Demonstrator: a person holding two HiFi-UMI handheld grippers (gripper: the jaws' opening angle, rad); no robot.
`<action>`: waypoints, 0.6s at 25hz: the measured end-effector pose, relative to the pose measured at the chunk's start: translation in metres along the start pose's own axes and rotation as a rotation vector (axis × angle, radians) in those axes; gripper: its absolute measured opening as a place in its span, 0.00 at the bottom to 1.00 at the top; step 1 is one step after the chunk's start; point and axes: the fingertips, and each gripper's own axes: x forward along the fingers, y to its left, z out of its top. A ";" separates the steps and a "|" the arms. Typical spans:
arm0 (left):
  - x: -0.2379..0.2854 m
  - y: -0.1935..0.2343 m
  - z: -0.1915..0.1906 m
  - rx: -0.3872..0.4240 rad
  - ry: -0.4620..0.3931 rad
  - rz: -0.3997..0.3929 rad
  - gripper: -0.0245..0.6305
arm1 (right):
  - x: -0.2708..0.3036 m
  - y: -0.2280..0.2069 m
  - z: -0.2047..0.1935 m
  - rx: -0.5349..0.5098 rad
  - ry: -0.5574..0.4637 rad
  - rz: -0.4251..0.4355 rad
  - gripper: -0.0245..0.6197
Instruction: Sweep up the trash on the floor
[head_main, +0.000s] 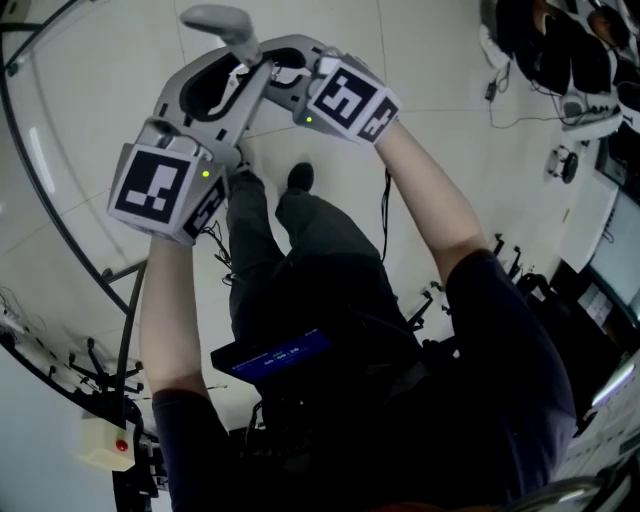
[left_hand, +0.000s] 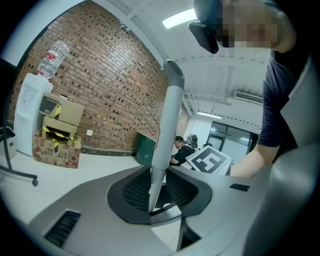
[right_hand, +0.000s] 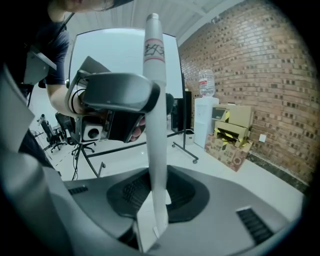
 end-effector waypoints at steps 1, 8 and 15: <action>0.001 -0.009 0.007 0.016 -0.002 -0.028 0.18 | -0.009 0.002 0.004 0.004 0.005 -0.015 0.20; 0.020 -0.068 0.091 0.137 -0.028 -0.206 0.16 | -0.088 -0.015 0.066 0.037 -0.072 -0.180 0.20; 0.046 -0.077 0.136 0.370 0.024 -0.304 0.15 | -0.117 -0.067 0.098 0.030 -0.095 -0.434 0.20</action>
